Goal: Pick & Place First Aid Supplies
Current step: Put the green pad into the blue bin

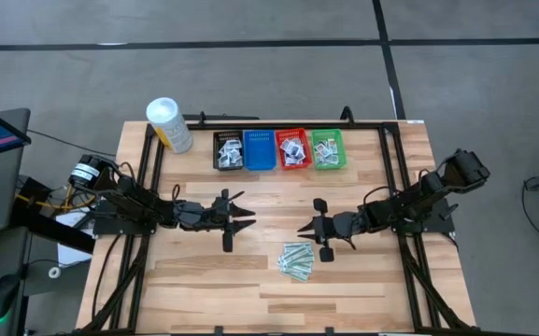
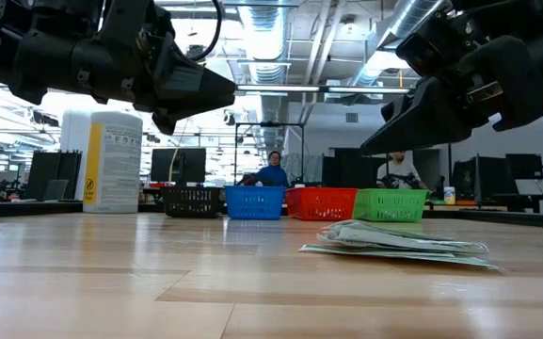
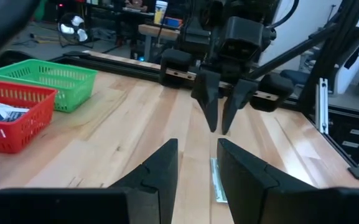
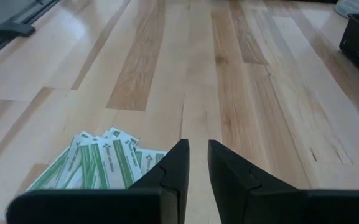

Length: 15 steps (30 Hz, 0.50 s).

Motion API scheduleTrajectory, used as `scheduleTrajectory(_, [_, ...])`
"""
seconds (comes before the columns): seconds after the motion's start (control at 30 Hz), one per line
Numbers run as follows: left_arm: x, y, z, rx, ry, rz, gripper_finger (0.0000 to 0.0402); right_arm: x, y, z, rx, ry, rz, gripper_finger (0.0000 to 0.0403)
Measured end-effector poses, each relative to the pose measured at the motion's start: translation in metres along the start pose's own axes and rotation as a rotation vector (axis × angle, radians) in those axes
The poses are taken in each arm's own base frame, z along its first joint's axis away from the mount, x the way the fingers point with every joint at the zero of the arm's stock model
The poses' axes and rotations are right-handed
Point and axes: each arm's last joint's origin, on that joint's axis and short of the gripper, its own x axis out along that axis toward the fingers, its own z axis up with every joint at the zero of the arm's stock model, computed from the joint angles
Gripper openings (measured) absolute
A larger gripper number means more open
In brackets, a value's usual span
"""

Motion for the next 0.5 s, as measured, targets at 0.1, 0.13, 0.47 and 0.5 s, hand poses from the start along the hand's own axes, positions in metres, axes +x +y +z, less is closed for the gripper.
scheduleTrajectory(0.1, [0.0000, 0.0001, 0.0000, 0.000, -0.001, 0.003, 0.0112, 0.0000, 0.0001, 0.0009, 0.008, -0.009, 0.001, 0.0053])
scheduleTrajectory(0.13, [0.0000, 0.0001, 0.0000, 0.000, -0.001, 0.003, 0.0112, 0.0000, 0.0003, 0.0012, 0.009, -0.012, 0.002, 0.0053])
scheduleTrajectory(0.47, [0.0000, 0.0001, 0.0000, 0.000, -0.001, 0.003, 0.0112, -0.0004, 0.0039, 0.0005, 0.010, 0.001, 0.108, 0.0053])
scheduleTrajectory(0.5, [0.0000, 0.0001, 0.0000, 0.000, -0.001, 0.003, 0.0112, -0.0004, 0.0039, 0.0000, 0.009, 0.006, 0.109, 0.0053])
